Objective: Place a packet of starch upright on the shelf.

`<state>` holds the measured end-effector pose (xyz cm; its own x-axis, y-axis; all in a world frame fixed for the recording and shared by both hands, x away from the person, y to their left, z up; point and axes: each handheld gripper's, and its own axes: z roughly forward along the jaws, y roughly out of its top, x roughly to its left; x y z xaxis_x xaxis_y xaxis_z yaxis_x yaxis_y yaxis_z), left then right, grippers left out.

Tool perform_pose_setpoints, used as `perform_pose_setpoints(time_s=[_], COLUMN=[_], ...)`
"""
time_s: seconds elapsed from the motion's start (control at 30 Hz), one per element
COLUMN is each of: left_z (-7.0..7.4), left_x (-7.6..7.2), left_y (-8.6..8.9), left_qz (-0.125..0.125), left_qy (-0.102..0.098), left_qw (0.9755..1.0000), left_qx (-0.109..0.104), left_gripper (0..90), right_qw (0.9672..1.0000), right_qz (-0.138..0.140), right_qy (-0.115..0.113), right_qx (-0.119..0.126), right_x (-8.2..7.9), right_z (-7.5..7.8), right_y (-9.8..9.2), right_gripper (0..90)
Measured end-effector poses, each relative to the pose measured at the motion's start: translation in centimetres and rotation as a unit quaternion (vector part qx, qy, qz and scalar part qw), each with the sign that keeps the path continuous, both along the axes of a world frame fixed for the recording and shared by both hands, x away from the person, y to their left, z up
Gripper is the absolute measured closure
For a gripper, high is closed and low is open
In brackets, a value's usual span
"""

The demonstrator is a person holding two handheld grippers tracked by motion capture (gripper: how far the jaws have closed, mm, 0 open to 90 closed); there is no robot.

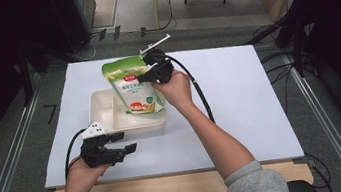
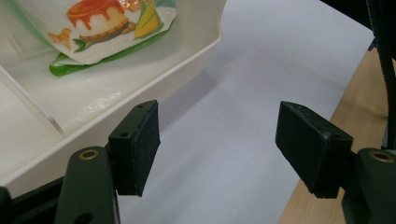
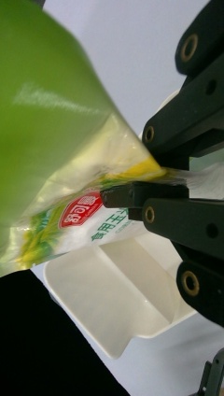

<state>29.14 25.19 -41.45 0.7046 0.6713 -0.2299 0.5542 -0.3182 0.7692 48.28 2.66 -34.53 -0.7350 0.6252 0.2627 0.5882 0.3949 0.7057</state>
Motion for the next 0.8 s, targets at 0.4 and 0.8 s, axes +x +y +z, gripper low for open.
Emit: perform_pose_setpoints(time_s=[0.4,0.8], left_z=[0.0,-0.1], left_x=[0.0,0.0], left_y=[-0.1,-0.3], left_qz=[-0.003,-0.003], left_qy=[-0.002,0.003], left_qw=[1.0000,1.0000], left_qx=[-0.002,-0.002], left_gripper=[31.3,31.0], right_qw=[0.9998,0.9996], right_qz=[0.002,0.009], right_qy=[-0.010,-0.028], right_qx=[-0.015,0.003], right_x=[-0.2,-0.8], right_z=[-0.7,-0.2], right_y=[-1.7,-4.8], right_gripper=[65.5,46.9])
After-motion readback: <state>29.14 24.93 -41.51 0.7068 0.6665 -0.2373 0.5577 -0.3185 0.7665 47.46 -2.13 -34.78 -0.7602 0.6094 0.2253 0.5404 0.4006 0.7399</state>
